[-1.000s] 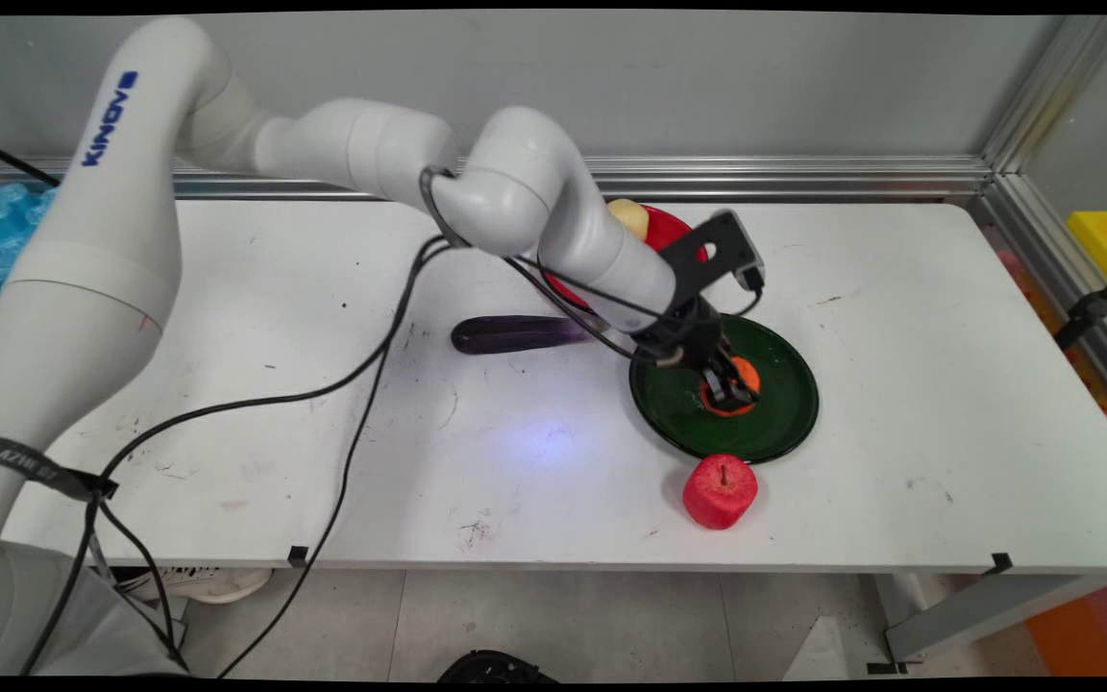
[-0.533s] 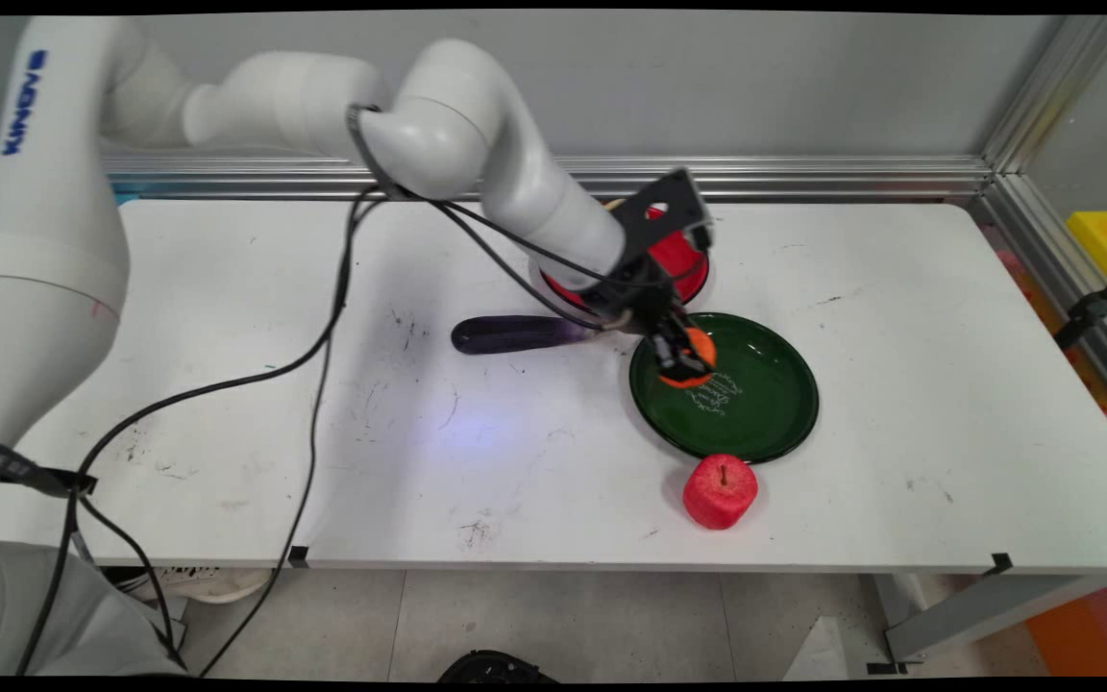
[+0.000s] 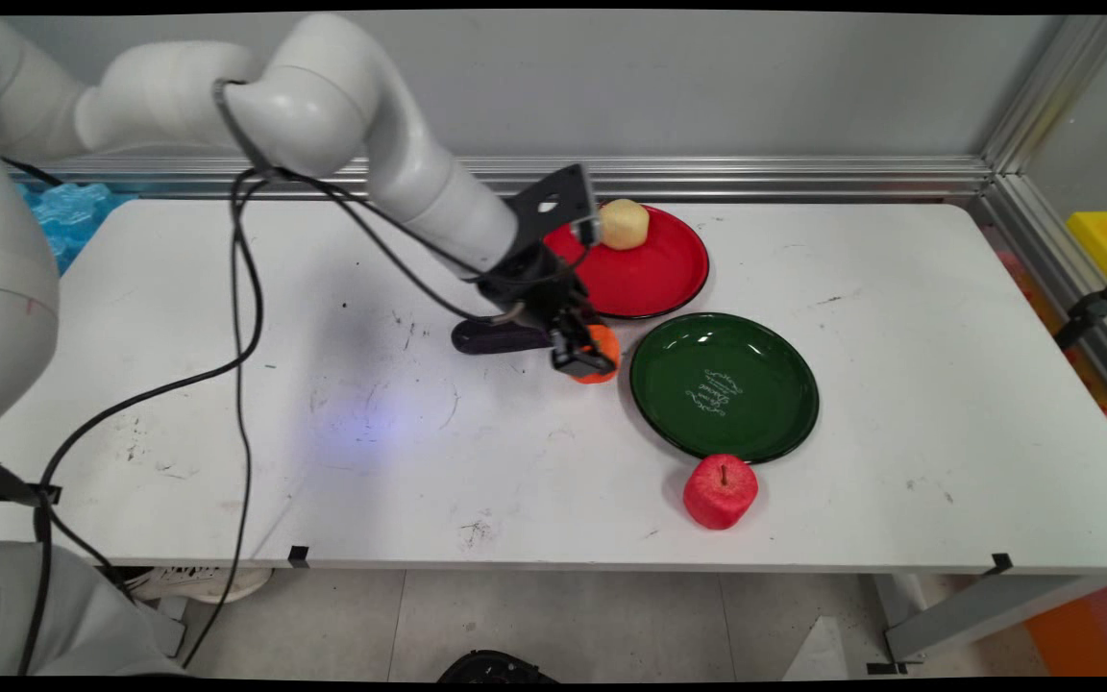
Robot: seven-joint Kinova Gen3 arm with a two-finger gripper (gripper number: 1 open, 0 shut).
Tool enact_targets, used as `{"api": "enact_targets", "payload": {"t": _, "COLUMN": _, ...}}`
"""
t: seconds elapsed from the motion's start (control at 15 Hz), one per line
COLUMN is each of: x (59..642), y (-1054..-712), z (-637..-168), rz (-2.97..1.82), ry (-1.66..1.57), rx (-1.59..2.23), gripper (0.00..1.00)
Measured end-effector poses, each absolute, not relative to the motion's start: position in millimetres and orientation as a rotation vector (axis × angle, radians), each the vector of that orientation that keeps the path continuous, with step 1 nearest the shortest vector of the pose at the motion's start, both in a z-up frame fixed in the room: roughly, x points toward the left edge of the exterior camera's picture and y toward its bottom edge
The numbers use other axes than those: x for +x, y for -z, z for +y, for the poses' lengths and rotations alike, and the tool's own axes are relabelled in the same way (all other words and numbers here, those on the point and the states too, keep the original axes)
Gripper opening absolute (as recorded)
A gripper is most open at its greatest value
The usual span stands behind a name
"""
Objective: Place the picked object on the table
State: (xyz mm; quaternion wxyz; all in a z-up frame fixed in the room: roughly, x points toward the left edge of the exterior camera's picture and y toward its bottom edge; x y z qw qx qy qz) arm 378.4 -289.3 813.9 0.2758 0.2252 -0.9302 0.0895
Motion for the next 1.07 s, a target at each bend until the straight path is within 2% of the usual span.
{"api": "enact_targets", "payload": {"t": 0.53, "x": 431, "y": -799, "z": -271, "rz": -2.521, "ry": -0.216, "rx": 0.639, "gripper": 0.00}}
{"api": "enact_targets", "payload": {"t": 1.07, "x": 449, "y": -775, "z": -277, "rz": -2.493, "ry": -0.218, "rx": 0.674, "gripper": 0.00}}
